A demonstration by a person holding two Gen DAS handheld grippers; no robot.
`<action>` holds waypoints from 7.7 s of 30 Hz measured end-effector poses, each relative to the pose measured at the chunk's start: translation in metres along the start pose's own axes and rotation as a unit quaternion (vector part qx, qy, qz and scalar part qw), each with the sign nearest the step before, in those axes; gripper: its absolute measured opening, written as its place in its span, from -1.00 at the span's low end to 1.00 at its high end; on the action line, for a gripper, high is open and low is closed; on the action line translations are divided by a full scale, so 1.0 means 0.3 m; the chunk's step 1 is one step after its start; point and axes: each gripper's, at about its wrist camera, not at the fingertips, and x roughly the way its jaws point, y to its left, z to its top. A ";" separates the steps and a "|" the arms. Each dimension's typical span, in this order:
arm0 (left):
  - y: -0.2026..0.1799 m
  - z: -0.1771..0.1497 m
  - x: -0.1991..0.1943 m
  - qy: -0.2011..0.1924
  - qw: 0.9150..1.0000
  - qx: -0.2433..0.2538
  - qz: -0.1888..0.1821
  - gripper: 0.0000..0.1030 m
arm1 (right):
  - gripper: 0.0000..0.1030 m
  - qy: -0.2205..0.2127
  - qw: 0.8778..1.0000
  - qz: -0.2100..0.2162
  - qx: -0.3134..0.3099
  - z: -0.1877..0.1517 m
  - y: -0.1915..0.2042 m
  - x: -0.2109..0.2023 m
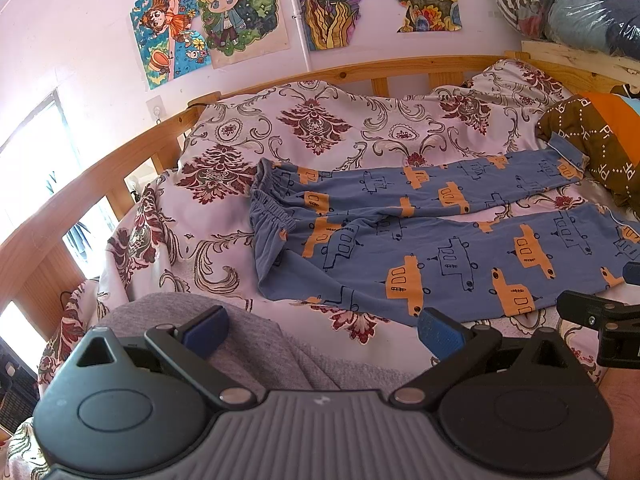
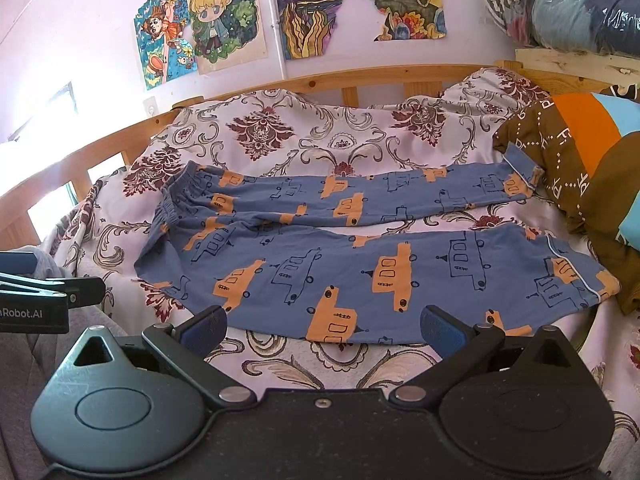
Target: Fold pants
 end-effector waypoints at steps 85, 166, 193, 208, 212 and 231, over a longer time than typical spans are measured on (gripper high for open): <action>0.204 0.858 1.420 0.176 0.896 0.323 -0.251 0.06 | 0.45 0.203 0.923 0.181 -0.271 0.767 -0.117 1.417; 0.302 0.248 0.619 0.140 0.788 0.475 -0.366 0.12 | -0.74 0.145 0.941 0.081 -0.295 -0.017 0.134 0.359; -0.223 0.281 0.554 0.181 0.895 -0.022 -0.408 1.00 | 0.99 0.121 0.992 -0.027 -0.022 0.398 -0.477 0.206; -0.408 0.182 0.532 0.072 0.931 0.103 -0.343 0.87 | 0.96 0.333 0.941 0.016 0.053 0.592 -0.460 0.762; -0.408 0.177 0.550 0.077 0.929 0.099 -0.348 0.51 | 0.72 0.343 0.937 -0.005 0.061 0.597 -0.451 0.859; -0.401 0.161 0.590 0.131 0.904 0.078 -0.399 -0.84 | -0.44 0.359 0.925 -0.122 0.010 0.564 -0.408 1.018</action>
